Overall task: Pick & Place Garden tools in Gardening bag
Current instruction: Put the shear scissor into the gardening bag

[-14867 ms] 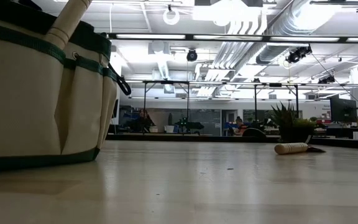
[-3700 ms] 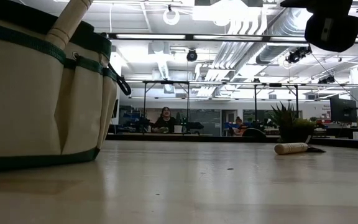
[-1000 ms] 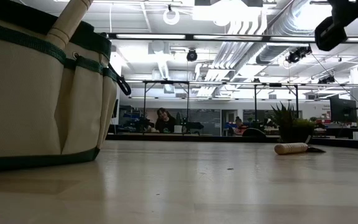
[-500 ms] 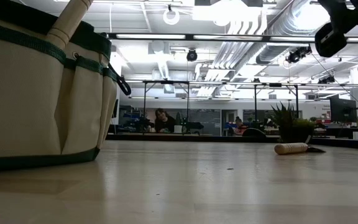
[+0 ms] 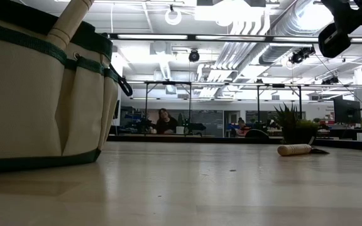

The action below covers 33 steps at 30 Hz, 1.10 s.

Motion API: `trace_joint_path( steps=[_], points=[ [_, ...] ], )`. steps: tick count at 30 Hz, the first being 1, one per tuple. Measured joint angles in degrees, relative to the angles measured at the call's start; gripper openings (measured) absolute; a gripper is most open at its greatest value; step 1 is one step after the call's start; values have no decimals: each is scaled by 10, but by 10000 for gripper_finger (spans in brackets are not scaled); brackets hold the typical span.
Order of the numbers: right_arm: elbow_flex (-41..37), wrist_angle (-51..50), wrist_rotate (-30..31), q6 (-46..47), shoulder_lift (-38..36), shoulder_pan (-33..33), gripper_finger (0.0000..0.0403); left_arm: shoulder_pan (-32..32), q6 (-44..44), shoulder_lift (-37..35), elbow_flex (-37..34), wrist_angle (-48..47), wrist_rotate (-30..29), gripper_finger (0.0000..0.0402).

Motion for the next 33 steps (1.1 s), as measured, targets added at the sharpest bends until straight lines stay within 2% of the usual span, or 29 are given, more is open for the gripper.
trace_joint_path(
  steps=[17, 33],
  points=[
    [0, 0, 0, 0, 0, 0, 103, -2, 36, 0, 0, -89, 21, 69],
    [1, 0, 0, 0, 0, 0, 103, -11, 101, 2, 0, -148, -21, 69]
  ],
)
